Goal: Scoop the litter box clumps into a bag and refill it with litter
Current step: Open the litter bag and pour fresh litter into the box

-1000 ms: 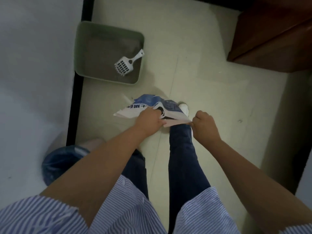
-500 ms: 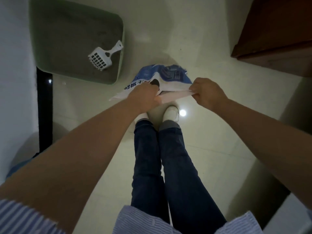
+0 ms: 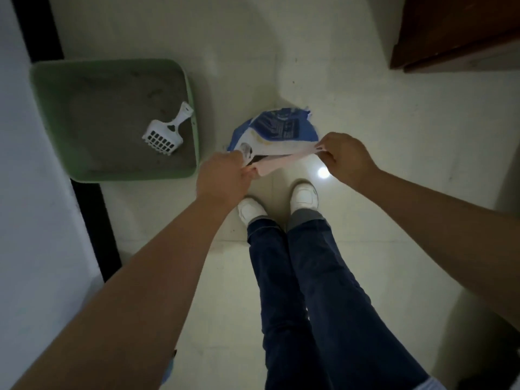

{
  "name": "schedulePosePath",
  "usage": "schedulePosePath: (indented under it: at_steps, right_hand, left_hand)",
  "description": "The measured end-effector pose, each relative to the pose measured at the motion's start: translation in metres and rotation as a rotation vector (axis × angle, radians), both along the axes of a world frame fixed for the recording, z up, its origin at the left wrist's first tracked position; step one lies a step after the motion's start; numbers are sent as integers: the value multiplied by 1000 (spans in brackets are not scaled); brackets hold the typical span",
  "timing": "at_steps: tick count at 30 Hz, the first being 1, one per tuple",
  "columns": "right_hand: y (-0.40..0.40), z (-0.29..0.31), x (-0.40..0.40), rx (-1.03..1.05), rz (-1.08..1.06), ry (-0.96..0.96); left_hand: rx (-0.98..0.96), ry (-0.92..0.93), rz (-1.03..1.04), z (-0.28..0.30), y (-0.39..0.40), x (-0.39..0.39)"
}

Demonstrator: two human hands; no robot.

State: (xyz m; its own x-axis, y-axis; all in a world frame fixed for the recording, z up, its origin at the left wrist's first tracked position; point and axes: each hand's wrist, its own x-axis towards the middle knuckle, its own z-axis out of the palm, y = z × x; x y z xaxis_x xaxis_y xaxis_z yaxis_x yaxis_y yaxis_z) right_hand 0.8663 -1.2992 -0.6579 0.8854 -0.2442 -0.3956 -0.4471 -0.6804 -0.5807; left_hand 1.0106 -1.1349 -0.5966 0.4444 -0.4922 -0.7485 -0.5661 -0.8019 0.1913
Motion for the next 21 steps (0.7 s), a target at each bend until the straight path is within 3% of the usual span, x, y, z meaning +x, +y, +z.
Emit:
schedulePosePath:
  at_steps: [4, 8, 13, 18, 21]
  right_hand:
    - [5, -5, -5, -71, 76, -129]
    - [4, -8, -24, -67, 120, -106]
    - [1, -8, -34, -2, 47, -1]
    - [-2, -5, -29, 24, 104, 95]
    - [-6, -4, -23, 55, 102, 129]
  left_hand:
    - [51, -74, -154, -3, -6, -8]
    - [-58, 71, -404, -18, -26, -45]
    - [14, 156, -176, -25, -31, -84]
    - [40, 39, -278, -30, -33, -86]
    - [43, 84, -357, -33, -28, -73]
